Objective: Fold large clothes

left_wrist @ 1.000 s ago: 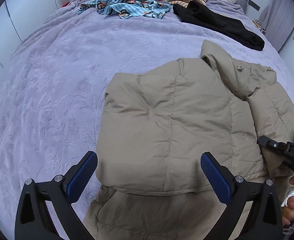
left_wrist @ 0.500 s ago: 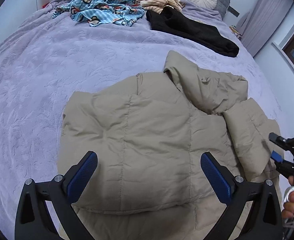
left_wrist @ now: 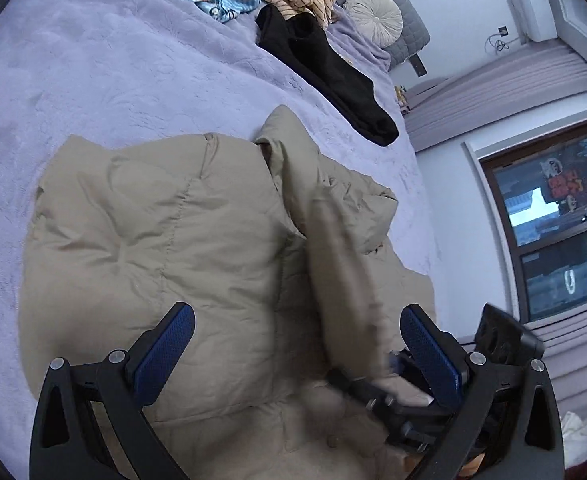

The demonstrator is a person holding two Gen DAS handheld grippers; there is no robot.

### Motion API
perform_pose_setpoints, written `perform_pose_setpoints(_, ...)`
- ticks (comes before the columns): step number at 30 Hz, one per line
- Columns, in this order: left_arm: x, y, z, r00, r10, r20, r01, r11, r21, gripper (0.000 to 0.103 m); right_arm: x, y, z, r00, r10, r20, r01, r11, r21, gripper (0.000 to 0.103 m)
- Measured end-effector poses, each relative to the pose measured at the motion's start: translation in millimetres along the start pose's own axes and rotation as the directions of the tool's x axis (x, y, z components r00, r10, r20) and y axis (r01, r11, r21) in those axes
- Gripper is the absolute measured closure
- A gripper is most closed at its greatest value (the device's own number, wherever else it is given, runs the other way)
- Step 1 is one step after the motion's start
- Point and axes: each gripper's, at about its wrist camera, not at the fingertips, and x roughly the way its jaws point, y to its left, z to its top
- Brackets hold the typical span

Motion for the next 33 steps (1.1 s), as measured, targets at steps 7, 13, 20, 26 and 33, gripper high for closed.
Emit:
perform_pose_setpoints(7, 42.9, -4.4, -4.2, 0.995, 0.041, -0.087, -0.040, 0.999, 0.009, 0.000, -36.5, -23.6, -48.0, 0.998, -0.063, 0.011, 0.063, 0.998, 0.013, 0.028)
perform_pose_setpoints(13, 91.8, -24.4, 0.7, 0.982, 0.100, -0.161, -0.090, 0.994, 0.068, 0.070, -72.2, -128.5, -105.5, 0.983, -0.169, -0.072, 0.183, 0.944, 0.273, 0.076)
perform_pose_setpoints(20, 64.4, -78.8, 10.9, 0.998, -0.023, -0.064, 0.029, 0.996, 0.088, 0.093, -75.8, -144.4, -103.6, 0.945, -0.327, -0.021, 0.326, 0.931, 0.166, 0.084)
perform_pose_setpoints(26, 32.9, -80.6, 13.7, 1.000, 0.005, -0.007, -0.005, 0.994, 0.107, 0.093, -95.8, -176.8, -88.6, 0.861, -0.505, 0.064, 0.486, 0.853, 0.190, 0.091)
perform_pose_setpoints(33, 99.2, -27.5, -21.0, 0.956, 0.248, -0.158, -0.228, 0.965, 0.132, 0.093, -87.9, -220.7, -109.5, 0.918, -0.396, -0.020, 0.383, 0.872, 0.305, 0.095)
